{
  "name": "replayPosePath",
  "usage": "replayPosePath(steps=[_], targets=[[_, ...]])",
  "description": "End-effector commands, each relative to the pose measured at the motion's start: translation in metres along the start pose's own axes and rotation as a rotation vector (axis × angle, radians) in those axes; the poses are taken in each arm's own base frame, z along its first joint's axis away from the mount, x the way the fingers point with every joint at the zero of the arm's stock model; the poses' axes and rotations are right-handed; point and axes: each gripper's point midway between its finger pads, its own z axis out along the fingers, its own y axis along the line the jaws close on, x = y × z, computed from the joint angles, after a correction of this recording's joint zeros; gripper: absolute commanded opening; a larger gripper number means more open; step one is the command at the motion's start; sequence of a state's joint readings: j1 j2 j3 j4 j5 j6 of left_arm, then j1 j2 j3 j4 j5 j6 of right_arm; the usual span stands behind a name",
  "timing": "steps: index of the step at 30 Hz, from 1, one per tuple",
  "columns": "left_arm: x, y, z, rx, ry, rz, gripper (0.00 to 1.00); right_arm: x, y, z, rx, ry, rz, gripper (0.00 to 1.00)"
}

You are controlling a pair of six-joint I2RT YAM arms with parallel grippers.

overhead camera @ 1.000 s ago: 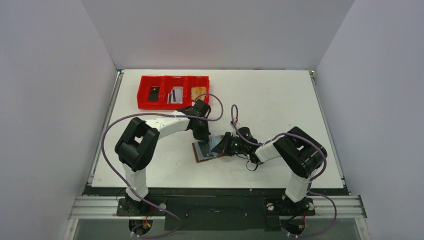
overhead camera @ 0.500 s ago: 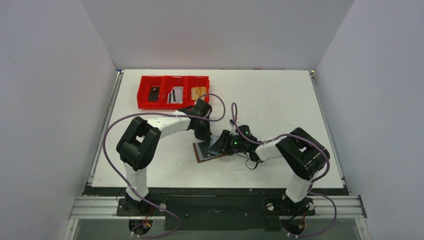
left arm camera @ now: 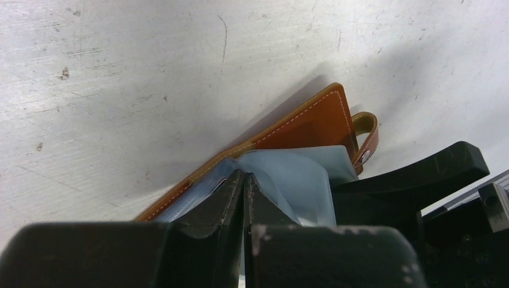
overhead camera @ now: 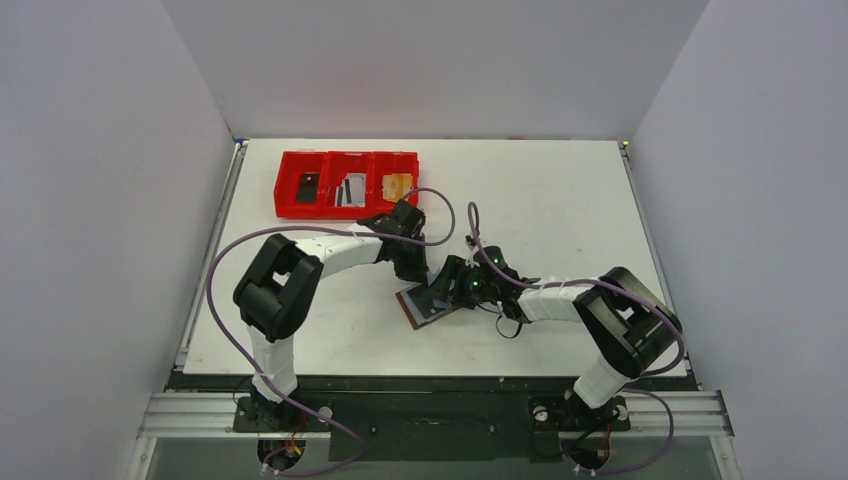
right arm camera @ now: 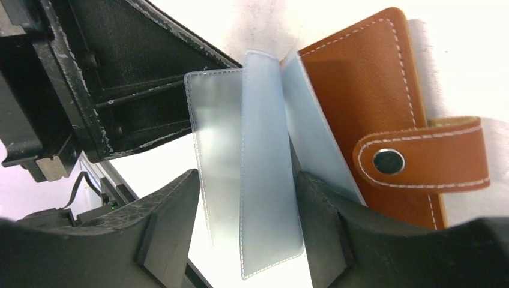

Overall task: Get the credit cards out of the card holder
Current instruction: Remove the credit card from the card holder.

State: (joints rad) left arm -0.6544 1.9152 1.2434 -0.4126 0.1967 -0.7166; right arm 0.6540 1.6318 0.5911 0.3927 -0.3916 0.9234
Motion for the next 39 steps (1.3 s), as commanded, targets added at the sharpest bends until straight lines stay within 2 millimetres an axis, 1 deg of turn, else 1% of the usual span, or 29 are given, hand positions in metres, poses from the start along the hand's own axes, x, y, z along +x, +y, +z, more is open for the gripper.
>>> replayPosePath(steps=[1,5,11,16,18,19,20,21,22,23,24,25,26,28,30,31,32,33,34,37,39], targets=[[-0.008,-0.022,-0.012,0.091,-0.037,0.039,0.00,-0.018,0.004,-0.008,0.040,-0.054,-0.029,0.58],[-0.005,-0.027,-0.012,0.112,-0.033,0.043,0.00,-0.025,0.010,-0.014,0.037,-0.086,-0.023,0.59],[-0.004,-0.036,-0.015,0.158,-0.041,0.045,0.00,-0.038,0.010,-0.024,0.087,-0.165,-0.019,0.62],[-0.001,-0.046,-0.014,0.203,-0.028,0.045,0.00,-0.043,0.010,-0.032,0.120,-0.206,-0.020,0.62],[0.000,-0.050,-0.013,0.218,-0.023,0.047,0.00,-0.048,0.014,-0.039,0.123,-0.235,-0.024,0.62],[0.001,-0.052,-0.014,0.224,-0.021,0.048,0.00,-0.049,0.011,-0.041,0.144,-0.245,-0.026,0.62],[0.002,-0.055,-0.013,0.234,-0.017,0.048,0.00,-0.052,0.014,-0.046,0.142,-0.261,-0.032,0.62],[0.002,-0.058,-0.013,0.248,-0.012,0.050,0.00,-0.053,0.011,-0.049,0.166,-0.272,-0.033,0.62],[0.004,-0.060,-0.012,0.255,-0.007,0.052,0.00,-0.056,0.015,-0.055,0.162,-0.291,-0.041,0.62],[0.004,-0.063,-0.010,0.263,0.001,0.053,0.00,-0.056,0.010,-0.059,0.191,-0.298,-0.044,0.62],[0.006,-0.065,-0.009,0.266,0.006,0.056,0.00,-0.059,0.012,-0.064,0.199,-0.322,-0.052,0.62],[0.005,-0.068,-0.006,0.268,0.010,0.059,0.00,-0.061,0.005,-0.069,0.238,-0.341,-0.055,0.62],[0.006,-0.069,-0.005,0.266,0.014,0.061,0.00,-0.064,0.006,-0.074,0.243,-0.359,-0.057,0.62],[0.006,-0.072,0.001,0.263,0.016,0.065,0.00,-0.066,-0.002,-0.082,0.285,-0.386,-0.064,0.62],[0.004,-0.075,0.007,0.257,0.020,0.068,0.00,-0.064,-0.006,-0.088,0.308,-0.386,-0.071,0.62],[0.008,-0.073,0.014,0.247,0.035,0.068,0.00,-0.062,-0.008,-0.089,0.317,-0.379,-0.077,0.62],[0.007,-0.074,0.016,0.247,0.036,0.071,0.00,-0.061,-0.008,-0.090,0.316,-0.377,-0.083,0.61],[0.011,-0.071,0.022,0.232,0.052,0.070,0.00,-0.060,-0.008,-0.091,0.319,-0.371,-0.094,0.61],[0.011,-0.072,0.023,0.229,0.056,0.071,0.00,-0.057,-0.006,-0.090,0.313,-0.362,-0.103,0.61],[0.019,-0.063,0.032,0.182,0.083,0.070,0.00,-0.053,-0.002,-0.087,0.300,-0.337,-0.132,0.59],[0.021,-0.058,0.033,0.167,0.089,0.076,0.00,-0.050,0.003,-0.083,0.274,-0.325,-0.141,0.57]])
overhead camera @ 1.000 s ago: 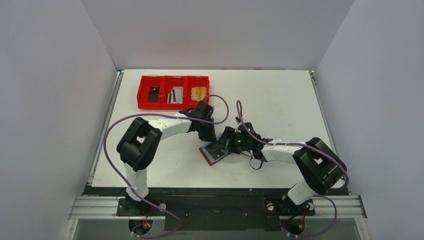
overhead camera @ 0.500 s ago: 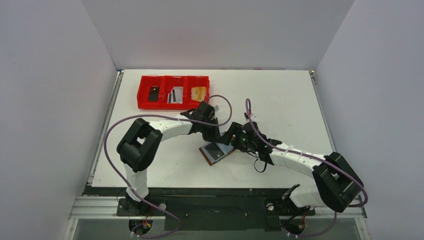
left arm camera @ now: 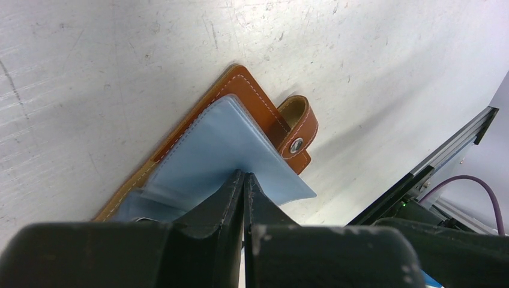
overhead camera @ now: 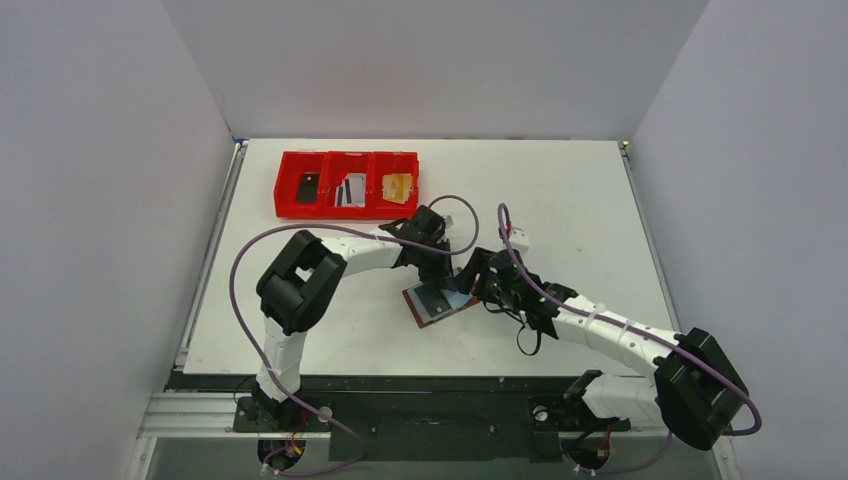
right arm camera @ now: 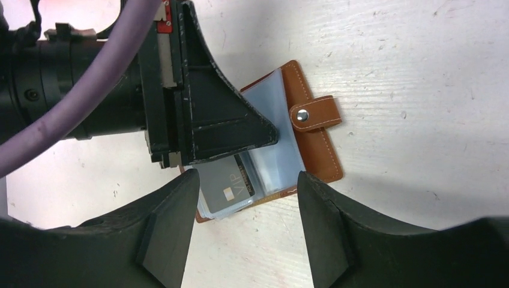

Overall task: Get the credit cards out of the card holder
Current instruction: Remove the credit card from the card holder.

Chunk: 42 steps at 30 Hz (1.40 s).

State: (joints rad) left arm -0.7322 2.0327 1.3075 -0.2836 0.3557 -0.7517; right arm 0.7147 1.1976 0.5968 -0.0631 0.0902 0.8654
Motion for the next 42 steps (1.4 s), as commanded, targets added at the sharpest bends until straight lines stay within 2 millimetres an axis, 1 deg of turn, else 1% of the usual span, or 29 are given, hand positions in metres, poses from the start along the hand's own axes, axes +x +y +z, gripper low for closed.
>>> replayPosePath(steps=[1,2,3,4,5,8,9,10,13,14,15,16,20,21,23,24,26,29,30,31,32,33,36,37,42], targets=[[-0.001,0.000,0.003,-0.024,0.002,0.029,0.00,-0.004,0.017,0.000,-0.055,-0.014,-0.041,0.56],[0.000,0.001,-0.001,-0.032,0.004,0.037,0.00,-0.002,0.018,0.001,-0.061,-0.005,-0.044,0.54],[-0.001,0.002,-0.003,-0.040,0.000,0.043,0.00,-0.002,0.024,0.002,-0.086,-0.005,-0.044,0.53],[-0.003,0.004,-0.009,-0.046,-0.003,0.054,0.00,0.000,0.026,0.004,-0.095,0.002,-0.050,0.52],[-0.006,0.001,-0.015,-0.045,-0.015,0.062,0.00,-0.001,0.032,0.005,-0.123,0.005,-0.055,0.51],[-0.013,0.005,-0.028,-0.052,-0.037,0.069,0.03,0.008,0.043,0.010,-0.175,0.057,-0.071,0.47],[-0.017,0.004,-0.034,-0.046,-0.047,0.068,0.03,0.008,0.046,0.012,-0.188,0.057,-0.075,0.46],[-0.018,0.004,-0.037,-0.044,-0.051,0.067,0.04,0.012,0.049,0.015,-0.199,0.079,-0.079,0.45],[-0.025,0.002,-0.047,-0.030,-0.073,0.065,0.05,0.014,0.056,0.020,-0.225,0.097,-0.080,0.42],[-0.027,0.002,-0.049,-0.027,-0.076,0.064,0.05,0.018,0.056,0.023,-0.226,0.114,-0.079,0.41],[-0.029,0.002,-0.052,-0.022,-0.082,0.063,0.05,0.017,0.059,0.024,-0.234,0.114,-0.077,0.41],[-0.030,0.001,-0.053,-0.018,-0.084,0.061,0.05,0.021,0.058,0.026,-0.235,0.127,-0.076,0.40],[-0.036,0.006,-0.061,-0.024,-0.102,0.039,0.05,0.027,0.059,0.034,-0.232,0.159,-0.082,0.38],[-0.038,0.009,-0.064,-0.037,-0.114,0.028,0.05,0.026,0.061,0.036,-0.234,0.159,-0.086,0.38],[-0.040,0.016,-0.070,-0.065,-0.132,0.010,0.05,0.032,0.055,0.044,-0.212,0.186,-0.087,0.37],[-0.039,0.023,-0.071,-0.090,-0.140,0.001,0.05,0.032,0.055,0.046,-0.211,0.190,-0.085,0.36],[-0.039,0.030,-0.080,-0.127,-0.162,-0.012,0.05,0.034,0.051,0.050,-0.199,0.199,-0.085,0.36],[-0.029,0.042,-0.086,-0.167,-0.161,-0.025,0.05,0.037,0.043,0.056,-0.172,0.212,-0.084,0.36],[-0.028,0.041,-0.091,-0.164,-0.172,-0.025,0.05,0.039,0.042,0.056,-0.168,0.217,-0.085,0.36],[-0.022,0.046,-0.090,-0.172,-0.161,-0.030,0.05,0.041,0.039,0.058,-0.164,0.227,-0.085,0.36],[-0.020,0.044,-0.092,-0.165,-0.165,-0.027,0.05,0.043,0.038,0.059,-0.162,0.232,-0.083,0.36],[-0.015,0.048,-0.092,-0.172,-0.156,-0.030,0.05,0.044,0.038,0.059,-0.161,0.237,-0.081,0.36],[-0.007,0.048,-0.095,-0.166,-0.151,-0.024,0.05,0.047,0.035,0.059,-0.157,0.239,-0.070,0.36],[-0.003,0.049,-0.094,-0.169,-0.142,-0.024,0.05,0.047,0.034,0.059,-0.154,0.238,-0.067,0.36],[0.011,0.045,-0.087,-0.166,-0.103,0.002,0.05,0.052,0.028,0.058,-0.137,0.240,-0.040,0.36]])
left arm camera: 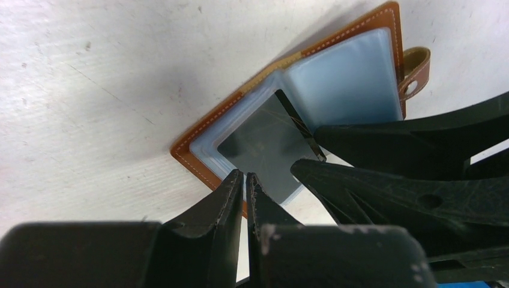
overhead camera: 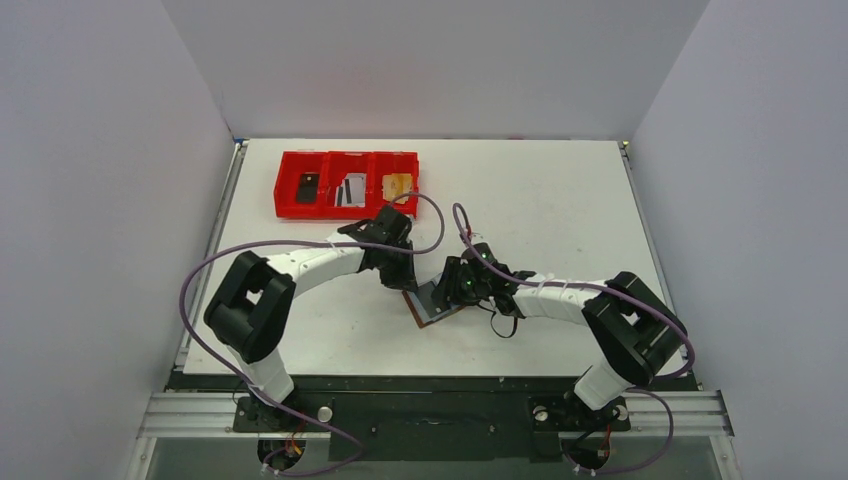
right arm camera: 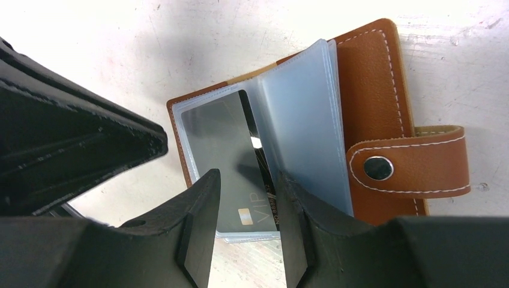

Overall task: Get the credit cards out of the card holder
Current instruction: Remove the credit card from the card holder.

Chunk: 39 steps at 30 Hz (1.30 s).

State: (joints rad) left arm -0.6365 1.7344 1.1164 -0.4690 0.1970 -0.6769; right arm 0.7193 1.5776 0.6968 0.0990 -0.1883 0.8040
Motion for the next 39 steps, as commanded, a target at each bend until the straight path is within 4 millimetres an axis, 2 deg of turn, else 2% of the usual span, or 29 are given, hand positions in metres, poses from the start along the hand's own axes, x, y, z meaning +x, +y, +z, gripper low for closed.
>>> replayPosePath(steps=[1,11,19,26,34,39], targets=[[0.006,-0.012,-0.006,0.023,-0.005,0.028,0.05,-0.011,0.004,0.000,-0.018,-0.051,0.026,0.36],[0.009,-0.008,0.004,-0.011,0.009,0.030,0.05,0.000,-0.002,-0.002,-0.017,-0.037,0.072,0.36],[0.009,-0.001,0.008,-0.035,0.018,0.042,0.05,0.006,0.028,-0.010,-0.113,-0.037,0.110,0.35],[0.007,0.000,0.006,-0.041,0.025,0.064,0.05,0.004,0.032,-0.007,-0.155,-0.035,0.161,0.33],[0.010,0.006,-0.001,-0.067,0.013,0.070,0.05,0.003,0.029,-0.002,-0.176,-0.032,0.205,0.29],[0.014,0.011,0.002,-0.080,0.019,0.068,0.04,0.006,0.023,0.003,-0.169,-0.022,0.221,0.27]])
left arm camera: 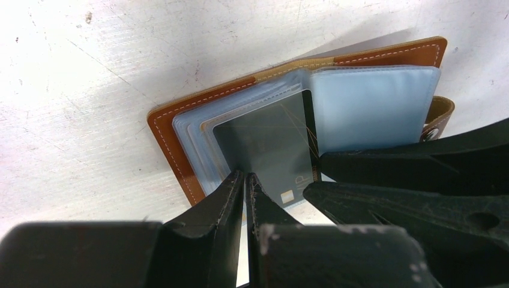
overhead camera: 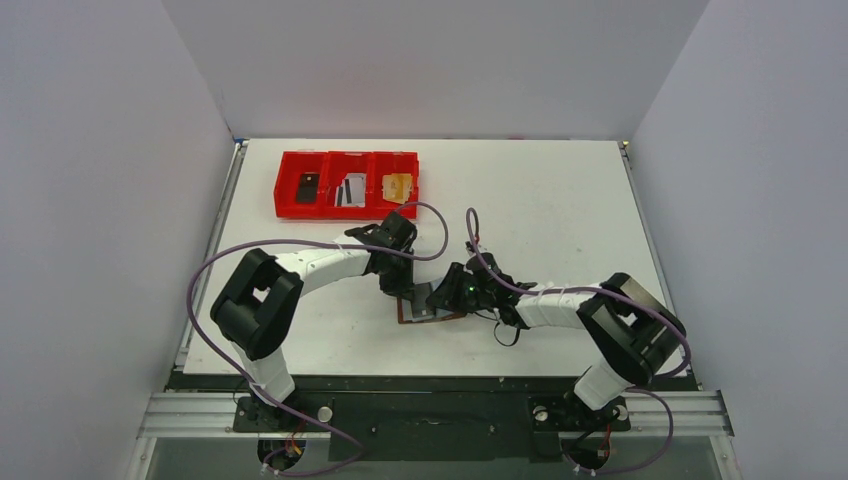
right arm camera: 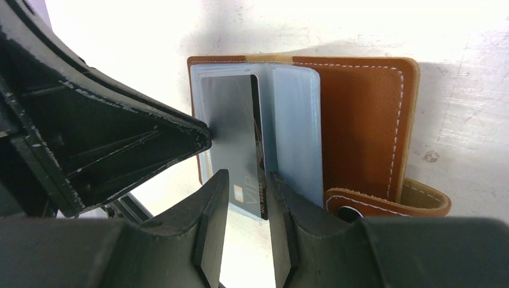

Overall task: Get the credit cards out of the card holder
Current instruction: Remove the credit card from the card holder.

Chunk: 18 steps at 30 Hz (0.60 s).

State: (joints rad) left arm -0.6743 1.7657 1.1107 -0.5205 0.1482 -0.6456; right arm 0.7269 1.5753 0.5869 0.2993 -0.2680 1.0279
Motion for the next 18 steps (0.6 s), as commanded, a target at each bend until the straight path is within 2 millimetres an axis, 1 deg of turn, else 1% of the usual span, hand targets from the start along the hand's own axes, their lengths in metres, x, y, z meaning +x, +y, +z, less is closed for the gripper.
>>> replayPosePath(steps=[1,9,12,18], targets=[[-0.006,-0.001,-0.006,0.000,-0.032,0.014,0.04,-0.006,0.005,0.005,-0.046,-0.019,0.017,0.27],[-0.002,0.004,0.005,-0.020,-0.007,0.011,0.04,-0.003,-0.002,0.009,-0.051,-0.009,0.047,0.25],[0.000,0.005,0.009,-0.024,-0.001,0.014,0.03,-0.004,-0.003,0.009,-0.068,-0.010,0.065,0.23],[0.000,-0.002,0.013,-0.009,0.008,0.023,0.04,-0.006,-0.003,0.010,-0.102,-0.006,0.090,0.21]])
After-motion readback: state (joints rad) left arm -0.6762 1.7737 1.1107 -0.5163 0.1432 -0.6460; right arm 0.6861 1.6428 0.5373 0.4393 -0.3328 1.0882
